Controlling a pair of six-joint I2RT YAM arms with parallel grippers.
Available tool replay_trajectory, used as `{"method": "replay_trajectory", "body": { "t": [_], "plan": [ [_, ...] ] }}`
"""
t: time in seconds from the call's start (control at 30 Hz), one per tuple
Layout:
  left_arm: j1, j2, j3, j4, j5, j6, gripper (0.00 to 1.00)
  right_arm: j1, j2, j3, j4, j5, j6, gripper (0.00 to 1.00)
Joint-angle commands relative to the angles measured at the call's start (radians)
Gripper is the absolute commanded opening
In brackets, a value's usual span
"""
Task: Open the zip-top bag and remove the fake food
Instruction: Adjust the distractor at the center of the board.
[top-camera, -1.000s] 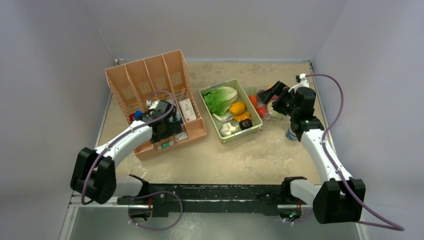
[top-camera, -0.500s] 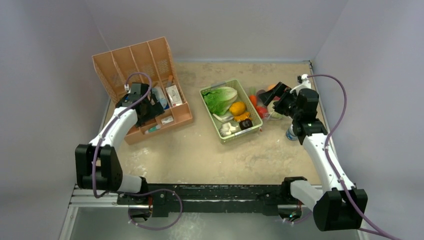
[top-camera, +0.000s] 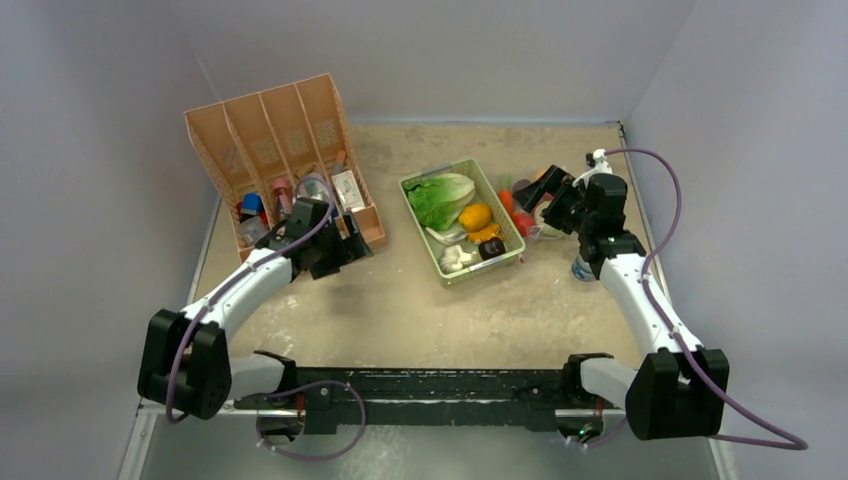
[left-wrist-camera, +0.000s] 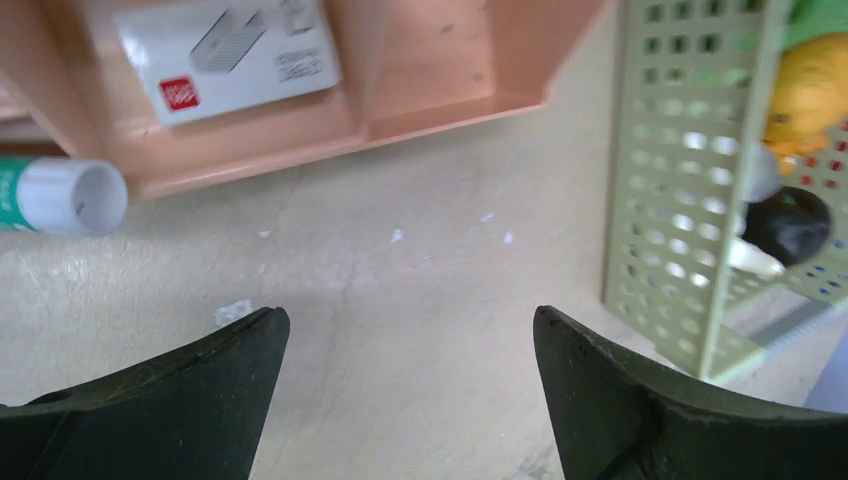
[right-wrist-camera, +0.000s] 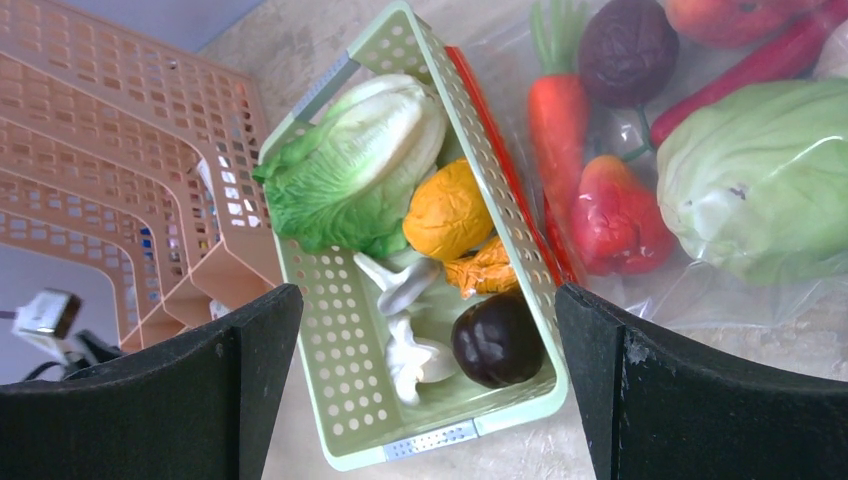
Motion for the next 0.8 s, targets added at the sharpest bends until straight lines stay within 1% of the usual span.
{"method": "replay_trajectory", "body": {
  "t": [0.0, 0.07, 0.13, 0.17, 0.3, 0.37, 0.4, 0.53, 0.63, 0.7, 0.77],
  "plan": [
    [0.002, 0.064, -0.066, 0.153, -0.019, -0.124, 0.92, -0.005, -0.001, 0.046, -0.004, -0.027, -0.002, 1.00],
    [0.004, 0.093, -0.056, 0.121, -0.092, -0.110, 0.92, -0.005, -0.008, 0.043, -0.022, -0.026, -0.006, 1.00],
    [0.007, 0.114, -0.040, 0.073, -0.211, -0.100, 0.93, -0.005, -0.019, 0.038, -0.038, -0.027, -0.009, 1.00],
    [0.022, 0.127, -0.031, 0.045, -0.258, -0.087, 0.93, -0.005, -0.026, 0.035, -0.039, -0.022, -0.007, 1.00],
    [0.133, 0.149, 0.003, -0.049, -0.357, -0.037, 0.94, -0.005, -0.041, 0.028, -0.035, -0.006, -0.002, 1.00],
    [0.214, 0.128, -0.009, -0.049, -0.383, -0.014, 0.94, -0.005, -0.043, 0.029, -0.036, 0.000, -0.002, 1.00],
    [0.236, 0.123, -0.005, -0.054, -0.387, 0.001, 0.94, -0.005, -0.044, 0.029, -0.036, 0.001, -0.002, 1.00],
    [0.259, 0.144, 0.062, -0.086, -0.423, 0.054, 0.95, -0.005, -0.036, 0.039, -0.045, -0.002, -0.007, 1.00],
    [0.289, 0.194, 0.113, -0.103, -0.452, 0.067, 0.96, -0.005, -0.031, 0.042, -0.058, -0.002, -0.012, 1.00],
    [0.331, 0.209, 0.135, -0.089, -0.441, 0.071, 0.96, -0.005, -0.033, 0.045, -0.069, -0.002, -0.015, 1.00],
    [0.385, 0.230, 0.150, -0.064, -0.392, 0.078, 0.96, -0.005, -0.037, 0.046, -0.083, 0.009, -0.024, 1.00]
  ]
}}
